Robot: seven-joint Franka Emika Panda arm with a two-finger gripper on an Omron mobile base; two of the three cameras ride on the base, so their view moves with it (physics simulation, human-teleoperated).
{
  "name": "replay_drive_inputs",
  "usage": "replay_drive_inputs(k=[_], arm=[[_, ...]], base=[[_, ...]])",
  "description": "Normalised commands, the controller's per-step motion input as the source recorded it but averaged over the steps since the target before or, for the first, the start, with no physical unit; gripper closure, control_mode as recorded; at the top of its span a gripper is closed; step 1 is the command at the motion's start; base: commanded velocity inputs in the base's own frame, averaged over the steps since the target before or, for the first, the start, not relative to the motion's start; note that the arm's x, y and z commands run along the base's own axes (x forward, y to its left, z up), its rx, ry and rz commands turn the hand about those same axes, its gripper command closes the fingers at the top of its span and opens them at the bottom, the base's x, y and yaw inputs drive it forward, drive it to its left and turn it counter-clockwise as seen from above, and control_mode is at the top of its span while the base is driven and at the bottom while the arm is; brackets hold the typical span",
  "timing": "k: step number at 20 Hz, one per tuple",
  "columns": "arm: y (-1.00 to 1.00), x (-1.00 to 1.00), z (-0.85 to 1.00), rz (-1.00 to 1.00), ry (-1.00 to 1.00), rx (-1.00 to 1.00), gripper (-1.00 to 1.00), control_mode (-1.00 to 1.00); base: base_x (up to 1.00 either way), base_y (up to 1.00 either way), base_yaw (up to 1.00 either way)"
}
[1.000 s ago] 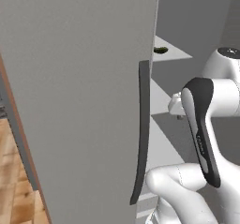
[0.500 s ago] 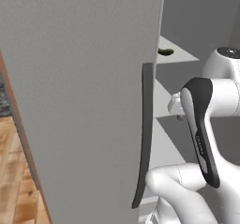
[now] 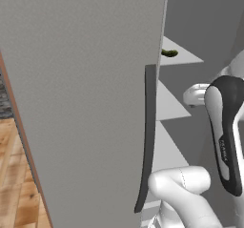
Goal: Take the squash and avocado out of the freezer and place them in the tupperware container on the counter. Then put the tupperware containing the vegetables back in the freezer.
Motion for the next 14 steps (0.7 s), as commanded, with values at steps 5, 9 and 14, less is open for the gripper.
replay_drive_inputs(k=[5, 9, 14], arm=[[-0.14, 0.26, 0.65, 0.07, -0.21, 0.0, -1.0, -1.0], [-0.11, 0.53, 0.55, 0.06, -0.12, 0.0, -1.0, -1.0], [-0.09, 0.69, 0.42, 0.05, -0.04, 0.0, -1.0, -1.0]], base=[[0.0, 0.0, 0.0], [0.0, 0.0, 0.0], [0.0, 0.0, 0.0]])
